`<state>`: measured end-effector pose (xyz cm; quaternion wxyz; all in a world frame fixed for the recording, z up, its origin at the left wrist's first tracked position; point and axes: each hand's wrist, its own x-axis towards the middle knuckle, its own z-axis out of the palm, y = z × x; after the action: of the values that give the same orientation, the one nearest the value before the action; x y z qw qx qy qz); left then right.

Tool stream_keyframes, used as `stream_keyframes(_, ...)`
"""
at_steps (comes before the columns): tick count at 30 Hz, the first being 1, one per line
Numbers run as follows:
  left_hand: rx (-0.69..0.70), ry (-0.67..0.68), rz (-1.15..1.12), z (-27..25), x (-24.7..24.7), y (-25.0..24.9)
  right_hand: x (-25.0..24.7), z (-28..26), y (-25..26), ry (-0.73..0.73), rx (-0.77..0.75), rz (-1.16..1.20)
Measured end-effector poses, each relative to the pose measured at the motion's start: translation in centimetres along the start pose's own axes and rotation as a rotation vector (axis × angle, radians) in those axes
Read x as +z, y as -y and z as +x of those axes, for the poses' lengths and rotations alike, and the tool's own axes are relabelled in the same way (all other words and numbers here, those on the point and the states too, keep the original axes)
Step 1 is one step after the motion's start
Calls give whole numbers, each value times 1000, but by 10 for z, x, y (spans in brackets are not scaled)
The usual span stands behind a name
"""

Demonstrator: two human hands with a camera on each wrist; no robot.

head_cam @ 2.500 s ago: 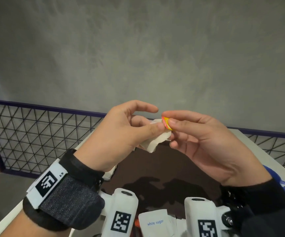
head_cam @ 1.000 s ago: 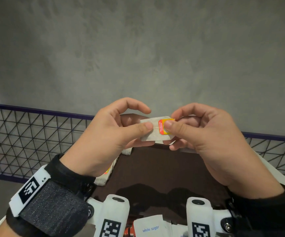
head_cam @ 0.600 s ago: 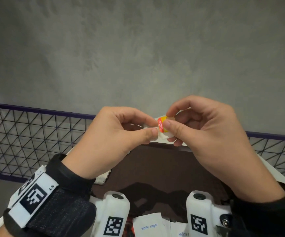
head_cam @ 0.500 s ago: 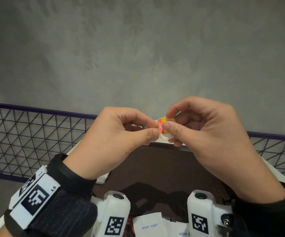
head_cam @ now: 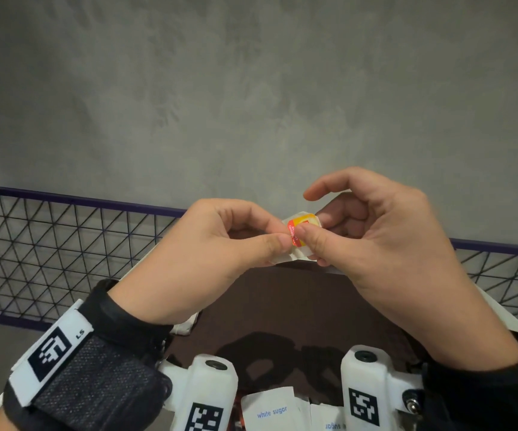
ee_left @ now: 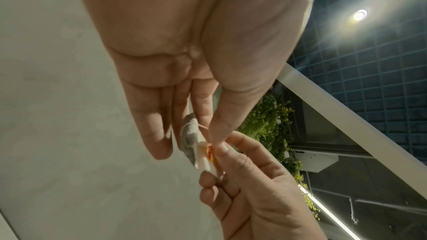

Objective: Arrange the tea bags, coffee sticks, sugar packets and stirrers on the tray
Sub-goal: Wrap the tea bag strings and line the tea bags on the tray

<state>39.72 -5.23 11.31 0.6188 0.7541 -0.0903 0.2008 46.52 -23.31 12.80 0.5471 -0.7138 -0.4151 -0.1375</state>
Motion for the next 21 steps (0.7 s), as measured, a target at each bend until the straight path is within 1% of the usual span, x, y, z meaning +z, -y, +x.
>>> stream_keyframes(3, -20, -10, -102, 0, 3, -1, -1, 0, 0, 0, -13, -17)
stream_keyframes(6, -43, -61, -270, 1, 6, -2, -2, 0, 0, 0, 2, -4)
stream_keyframes(8, -69, -69, -328, 1, 7, -4, -3, -1, 3, 2, 7, 11)
stream_keyframes(14, -97, -77, -310, 1, 10, -2, -7, -1, 3, 77, 64, 103)
stream_keyframes(17, -78, -123, -317, 2, 11, -3, -5, 1, 2, 51, 77, 173)
stream_keyframes(19, -66, -166, -315, 4, 10, -4, -6, 3, -1, 29, 114, 184)
stream_keyframes(21, -61, -194, -314, 5, 9, -4, -6, 3, -3, 61, 158, 168)
